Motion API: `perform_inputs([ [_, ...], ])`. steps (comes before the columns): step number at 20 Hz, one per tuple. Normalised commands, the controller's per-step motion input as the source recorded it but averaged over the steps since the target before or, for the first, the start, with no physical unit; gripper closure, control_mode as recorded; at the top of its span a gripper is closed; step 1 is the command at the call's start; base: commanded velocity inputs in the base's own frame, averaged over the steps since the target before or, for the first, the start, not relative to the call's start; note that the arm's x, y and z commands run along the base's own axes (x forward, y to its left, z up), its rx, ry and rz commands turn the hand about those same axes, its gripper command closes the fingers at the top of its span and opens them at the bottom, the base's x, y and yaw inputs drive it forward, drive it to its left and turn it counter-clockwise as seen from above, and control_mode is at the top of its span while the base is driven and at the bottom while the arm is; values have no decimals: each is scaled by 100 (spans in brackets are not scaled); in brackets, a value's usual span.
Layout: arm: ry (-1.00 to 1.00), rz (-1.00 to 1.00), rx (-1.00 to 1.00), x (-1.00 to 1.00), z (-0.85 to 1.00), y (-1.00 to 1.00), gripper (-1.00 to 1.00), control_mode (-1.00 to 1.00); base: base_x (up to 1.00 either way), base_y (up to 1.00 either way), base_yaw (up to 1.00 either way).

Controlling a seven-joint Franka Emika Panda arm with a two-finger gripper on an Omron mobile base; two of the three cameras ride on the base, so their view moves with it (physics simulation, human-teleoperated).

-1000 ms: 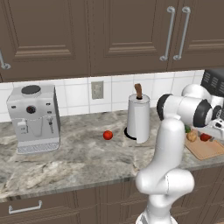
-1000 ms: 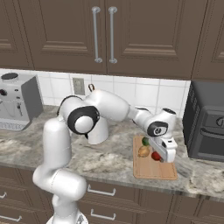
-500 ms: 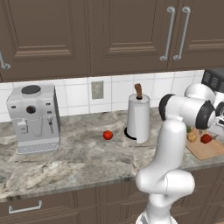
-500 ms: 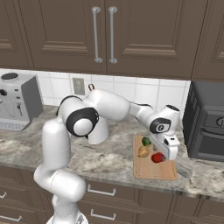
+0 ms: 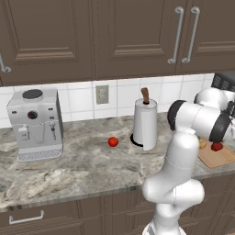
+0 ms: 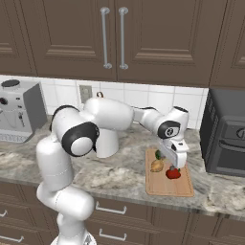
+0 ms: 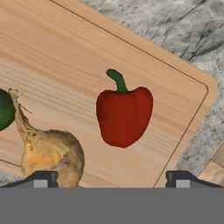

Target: Place the avocado, onion, tomato, and bell pepper on the cutting board.

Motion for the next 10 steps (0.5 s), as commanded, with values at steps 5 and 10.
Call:
perform_inputs([
  [5,-1,0,-13,-45,58,49,-100,-100,0,0,0],
  [10,0,1,-11,-46,34,47,-100,-100,0,0,0],
])
